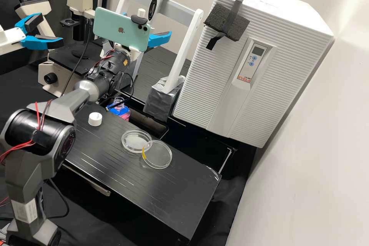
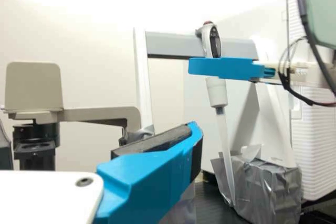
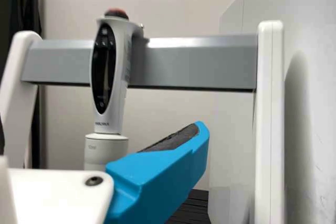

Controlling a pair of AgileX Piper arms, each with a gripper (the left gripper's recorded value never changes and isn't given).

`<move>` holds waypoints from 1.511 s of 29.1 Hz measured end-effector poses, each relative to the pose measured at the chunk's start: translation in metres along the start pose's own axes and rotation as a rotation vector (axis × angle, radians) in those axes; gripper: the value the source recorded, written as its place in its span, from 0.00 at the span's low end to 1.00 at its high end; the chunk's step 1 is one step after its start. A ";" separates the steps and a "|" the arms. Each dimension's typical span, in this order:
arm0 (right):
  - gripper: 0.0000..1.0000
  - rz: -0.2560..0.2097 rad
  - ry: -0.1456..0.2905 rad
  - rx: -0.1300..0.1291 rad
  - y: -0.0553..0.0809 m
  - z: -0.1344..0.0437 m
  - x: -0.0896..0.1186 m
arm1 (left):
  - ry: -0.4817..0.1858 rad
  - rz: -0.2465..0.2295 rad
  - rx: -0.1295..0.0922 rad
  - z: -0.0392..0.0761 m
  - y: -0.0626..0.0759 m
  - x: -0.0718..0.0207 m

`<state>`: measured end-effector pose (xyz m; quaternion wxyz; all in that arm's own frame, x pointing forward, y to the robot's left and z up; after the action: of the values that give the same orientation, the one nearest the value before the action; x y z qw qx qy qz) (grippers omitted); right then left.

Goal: Use the pipette

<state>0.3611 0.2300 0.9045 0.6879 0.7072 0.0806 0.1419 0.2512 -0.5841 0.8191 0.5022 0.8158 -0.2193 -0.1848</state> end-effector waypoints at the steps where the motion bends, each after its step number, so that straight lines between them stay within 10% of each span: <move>1: 0.00 -0.004 -0.006 0.001 -0.002 0.001 0.002 | 0.000 -0.002 -0.001 0.000 -0.001 0.0002; 44: 0.00 -0.026 -0.088 -0.020 -0.011 0.013 0.020 | 0.008 -0.013 -0.020 -0.003 -0.004 0.0025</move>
<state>0.3846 0.2243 0.8956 0.6995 0.7049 0.0580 0.1024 0.2555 -0.5817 0.8162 0.5100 0.8129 -0.2101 -0.1872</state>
